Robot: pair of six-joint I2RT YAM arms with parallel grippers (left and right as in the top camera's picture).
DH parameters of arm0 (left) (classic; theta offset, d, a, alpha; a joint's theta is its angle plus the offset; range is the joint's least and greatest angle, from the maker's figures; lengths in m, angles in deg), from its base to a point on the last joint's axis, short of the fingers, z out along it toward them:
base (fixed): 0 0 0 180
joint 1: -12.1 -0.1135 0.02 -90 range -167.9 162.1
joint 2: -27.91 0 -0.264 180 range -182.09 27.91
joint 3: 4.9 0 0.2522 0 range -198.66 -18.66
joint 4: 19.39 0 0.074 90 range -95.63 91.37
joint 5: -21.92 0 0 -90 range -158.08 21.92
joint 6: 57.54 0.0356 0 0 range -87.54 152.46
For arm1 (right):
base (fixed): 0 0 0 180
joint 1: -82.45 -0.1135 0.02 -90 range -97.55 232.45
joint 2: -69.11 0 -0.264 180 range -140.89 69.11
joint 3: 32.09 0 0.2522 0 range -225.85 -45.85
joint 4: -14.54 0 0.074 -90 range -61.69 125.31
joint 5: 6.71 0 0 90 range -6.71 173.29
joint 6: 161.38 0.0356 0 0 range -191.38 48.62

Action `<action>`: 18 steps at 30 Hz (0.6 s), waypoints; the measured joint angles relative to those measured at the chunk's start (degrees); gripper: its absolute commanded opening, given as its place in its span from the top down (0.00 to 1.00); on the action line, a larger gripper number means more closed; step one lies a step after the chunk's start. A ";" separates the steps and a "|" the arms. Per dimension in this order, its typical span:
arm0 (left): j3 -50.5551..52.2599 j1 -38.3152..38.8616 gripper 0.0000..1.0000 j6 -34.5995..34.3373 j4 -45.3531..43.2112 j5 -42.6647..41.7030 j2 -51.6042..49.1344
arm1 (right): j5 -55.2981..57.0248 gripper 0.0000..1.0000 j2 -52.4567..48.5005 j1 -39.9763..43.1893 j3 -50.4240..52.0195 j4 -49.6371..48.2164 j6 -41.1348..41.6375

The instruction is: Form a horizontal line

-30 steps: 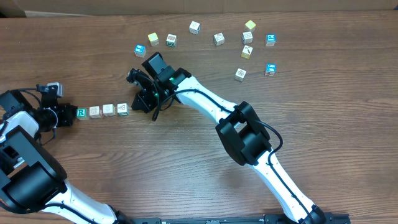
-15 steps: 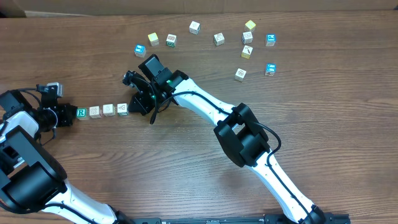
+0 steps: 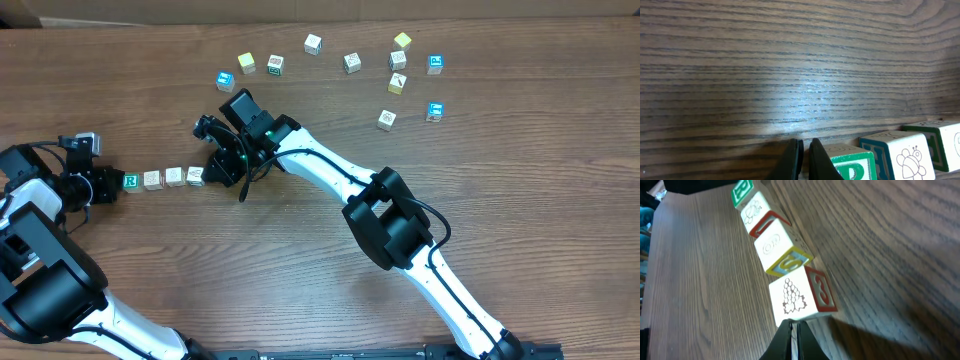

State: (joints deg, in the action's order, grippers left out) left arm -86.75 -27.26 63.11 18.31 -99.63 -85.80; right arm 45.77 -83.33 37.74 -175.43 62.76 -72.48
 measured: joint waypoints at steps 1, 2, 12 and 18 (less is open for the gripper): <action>0.00 0.00 0.96 0.02 0.00 0.00 0.00 | 0.02 0.97 0.00 0.00 0.00 -0.15 0.00; 0.00 0.00 0.96 0.00 0.00 0.00 0.00 | 0.07 0.97 0.00 0.00 0.00 -0.26 0.02; 0.00 0.33 0.96 0.00 -0.24 -0.87 -0.11 | 0.85 0.97 -0.76 0.00 0.00 -1.49 0.50; 0.00 1.42 0.96 0.00 -0.42 -1.05 -0.22 | 2.10 0.97 -1.09 0.00 0.00 -1.51 0.52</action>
State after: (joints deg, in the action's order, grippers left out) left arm -86.75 -25.84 63.11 17.90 -100.68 -86.02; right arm 47.87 -84.42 37.74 -175.43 61.26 -71.95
